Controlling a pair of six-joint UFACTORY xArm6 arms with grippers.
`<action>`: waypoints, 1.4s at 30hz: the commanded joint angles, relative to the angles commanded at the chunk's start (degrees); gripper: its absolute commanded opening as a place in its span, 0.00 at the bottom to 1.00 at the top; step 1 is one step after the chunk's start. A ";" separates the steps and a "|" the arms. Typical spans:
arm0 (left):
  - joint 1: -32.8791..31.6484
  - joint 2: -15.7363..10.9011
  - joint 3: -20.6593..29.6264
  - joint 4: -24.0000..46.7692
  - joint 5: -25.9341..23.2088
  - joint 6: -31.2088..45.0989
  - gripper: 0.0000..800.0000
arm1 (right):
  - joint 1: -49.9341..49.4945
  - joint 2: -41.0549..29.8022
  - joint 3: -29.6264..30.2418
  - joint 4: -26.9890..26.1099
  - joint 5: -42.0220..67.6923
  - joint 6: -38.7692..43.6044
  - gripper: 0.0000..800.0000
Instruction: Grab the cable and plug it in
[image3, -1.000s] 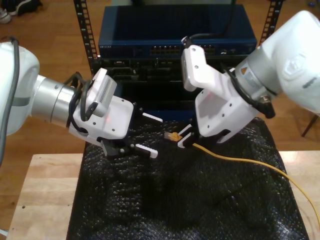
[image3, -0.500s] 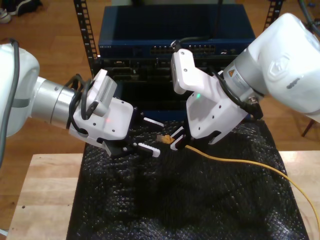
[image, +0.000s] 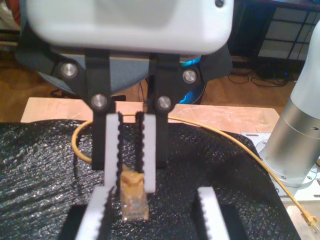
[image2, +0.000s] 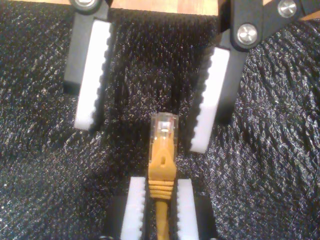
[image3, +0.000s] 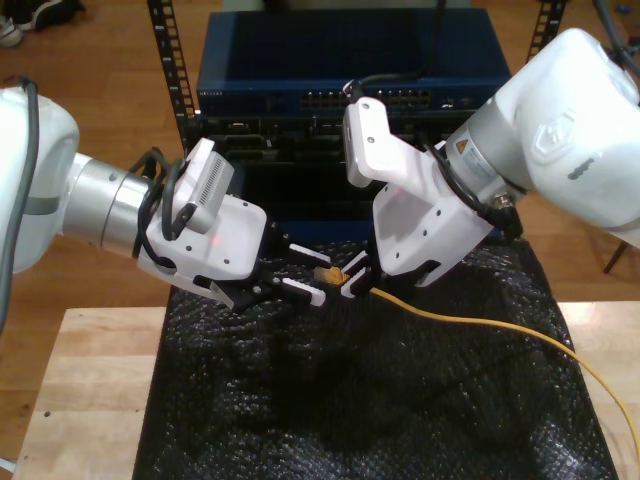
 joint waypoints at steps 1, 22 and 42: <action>0.00 0.00 0.00 0.00 0.00 0.00 0.43 | 0.00 0.09 0.00 0.00 0.00 0.00 0.01; 0.09 -0.09 0.09 0.00 -0.88 0.00 0.15 | -0.09 0.44 0.00 0.00 0.09 0.09 0.01; 0.09 -0.09 0.62 0.00 -1.58 -0.09 0.01 | 1.58 -0.53 0.00 0.00 0.97 -0.26 0.61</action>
